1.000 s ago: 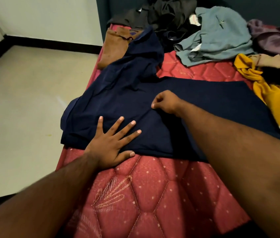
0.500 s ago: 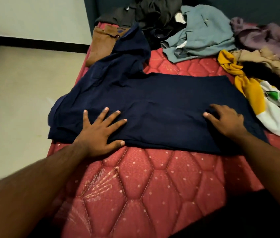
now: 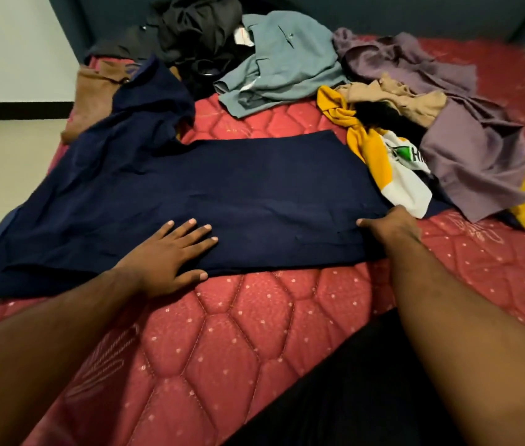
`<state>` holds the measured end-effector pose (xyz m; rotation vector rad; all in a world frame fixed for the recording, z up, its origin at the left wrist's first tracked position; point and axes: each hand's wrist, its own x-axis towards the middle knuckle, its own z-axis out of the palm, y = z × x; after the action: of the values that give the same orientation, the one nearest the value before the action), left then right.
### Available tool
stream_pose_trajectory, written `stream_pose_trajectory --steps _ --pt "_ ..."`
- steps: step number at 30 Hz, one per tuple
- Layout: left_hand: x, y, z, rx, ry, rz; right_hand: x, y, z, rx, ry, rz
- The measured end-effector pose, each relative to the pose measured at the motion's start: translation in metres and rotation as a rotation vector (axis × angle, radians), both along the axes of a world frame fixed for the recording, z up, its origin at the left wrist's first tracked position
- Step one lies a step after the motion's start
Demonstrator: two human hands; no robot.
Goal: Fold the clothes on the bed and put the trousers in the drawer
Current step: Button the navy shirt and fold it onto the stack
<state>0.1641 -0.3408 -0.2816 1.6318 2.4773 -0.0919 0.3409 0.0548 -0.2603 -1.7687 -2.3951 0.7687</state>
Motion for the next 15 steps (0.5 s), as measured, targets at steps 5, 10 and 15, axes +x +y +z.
stream_pose_trajectory --steps 5,10,15 --pt "0.007 -0.002 -0.007 -0.027 -0.046 0.07 -0.009 0.005 -0.001 0.008 -0.017 0.036" --pt "0.011 -0.005 -0.009 0.001 -0.039 0.076 -0.012 -0.001 -0.002 0.062 0.022 -0.013" --pt "0.013 -0.005 -0.012 0.029 -0.027 0.094 -0.003 0.003 0.007 -0.009 -0.107 -0.052"
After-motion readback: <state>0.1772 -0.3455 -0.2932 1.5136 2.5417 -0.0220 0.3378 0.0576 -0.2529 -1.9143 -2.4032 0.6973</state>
